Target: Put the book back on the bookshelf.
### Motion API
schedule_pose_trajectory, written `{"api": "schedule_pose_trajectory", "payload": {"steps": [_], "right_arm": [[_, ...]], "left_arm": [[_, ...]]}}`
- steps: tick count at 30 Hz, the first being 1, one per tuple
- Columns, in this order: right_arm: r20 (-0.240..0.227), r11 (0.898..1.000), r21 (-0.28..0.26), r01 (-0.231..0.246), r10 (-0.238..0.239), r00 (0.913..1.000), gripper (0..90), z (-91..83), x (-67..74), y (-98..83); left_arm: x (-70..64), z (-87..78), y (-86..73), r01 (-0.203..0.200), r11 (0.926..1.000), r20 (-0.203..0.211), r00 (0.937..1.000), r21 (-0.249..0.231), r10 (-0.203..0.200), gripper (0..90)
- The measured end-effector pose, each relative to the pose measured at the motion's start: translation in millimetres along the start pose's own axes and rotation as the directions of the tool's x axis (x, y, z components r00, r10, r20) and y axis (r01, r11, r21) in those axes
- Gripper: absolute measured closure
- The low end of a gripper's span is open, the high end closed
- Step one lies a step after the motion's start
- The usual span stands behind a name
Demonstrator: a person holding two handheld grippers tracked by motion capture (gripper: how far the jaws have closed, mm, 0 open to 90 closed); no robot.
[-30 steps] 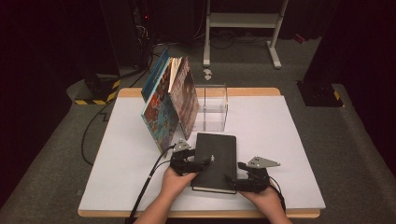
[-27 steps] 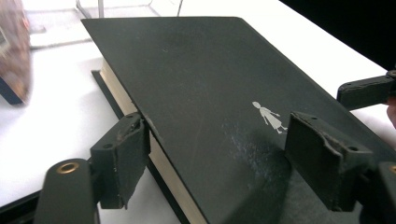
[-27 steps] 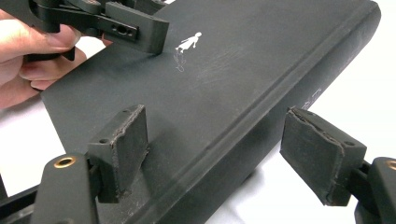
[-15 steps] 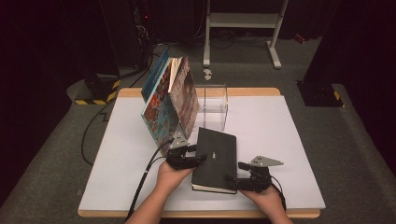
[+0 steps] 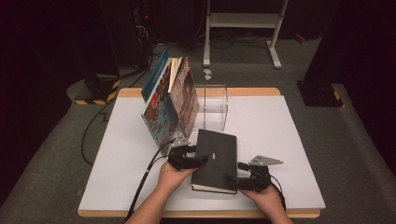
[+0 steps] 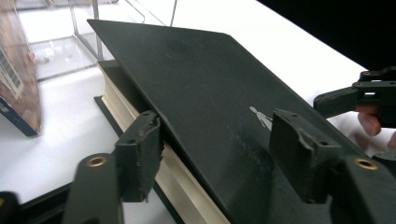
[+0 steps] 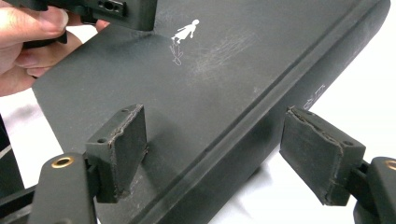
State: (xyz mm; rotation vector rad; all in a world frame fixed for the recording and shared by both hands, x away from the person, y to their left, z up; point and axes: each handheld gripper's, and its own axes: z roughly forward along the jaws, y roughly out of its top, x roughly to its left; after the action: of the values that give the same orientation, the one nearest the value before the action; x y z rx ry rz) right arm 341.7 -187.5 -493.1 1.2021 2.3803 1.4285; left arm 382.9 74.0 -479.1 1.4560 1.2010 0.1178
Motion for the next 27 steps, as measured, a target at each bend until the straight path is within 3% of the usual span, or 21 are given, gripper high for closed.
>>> {"api": "schedule_pose_trajectory", "payload": {"steps": [3, 11, 15, 18, 21, 23, 27], "right_arm": [[0.001, 1.0, 0.007, 0.01, -0.01, 0.9999, 22.1, -0.7, 0.8, -0.8], [0.0, 1.0, 0.008, 0.03, -0.03, 0.9996, 22.0, -7.3, -1.8, -1.4], [0.027, 0.999, 0.008, 0.038, -0.039, 0.9989, 22.3, -10.6, -3.7, -0.5], [0.035, 0.999, 0.009, 0.035, -0.035, 0.9988, 22.8, -11.7, -4.1, -1.0], [0.039, 0.999, 0.009, 0.038, -0.038, 0.9985, 23.0, -11.6, -3.1, -1.2], [0.039, 0.999, 0.011, 0.042, -0.042, 0.9983, 23.0, -11.5, -2.5, -1.6], [0.04, 0.999, 0.005, 0.037, -0.038, 0.9985, 23.4, -11.4, -3.8, -1.9]], "left_arm": [[-1.0, 1.1, -3.6, -0.016, 0.9999, -0.021, 0.9996, 0.0, 0.016, 31.7], [-9.1, -10.3, 0.2, -0.015, 0.9983, 0.028, 0.9995, -0.057, 0.016, 46.2], [-16.5, -13.2, -1.8, -0.028, 0.995, 0.038, 0.9988, -0.096, 0.031, 49.8], [-16.4, -15.9, -6.9, -0.048, 0.9925, 0.028, 0.9983, -0.112, 0.052, 50.0], [-14.5, -17.1, -10.1, -0.036, 0.9917, 0.031, 0.9987, -0.123, 0.04, 50.1], [-14.2, -22.1, -15.9, -0.044, 0.9878, 0.035, 0.9981, -0.149, 0.05, 50.4], [-15.5, -27.2, -17.2, -0.057, 0.9862, 0.046, 0.9968, -0.156, 0.065, 51.2]]}}
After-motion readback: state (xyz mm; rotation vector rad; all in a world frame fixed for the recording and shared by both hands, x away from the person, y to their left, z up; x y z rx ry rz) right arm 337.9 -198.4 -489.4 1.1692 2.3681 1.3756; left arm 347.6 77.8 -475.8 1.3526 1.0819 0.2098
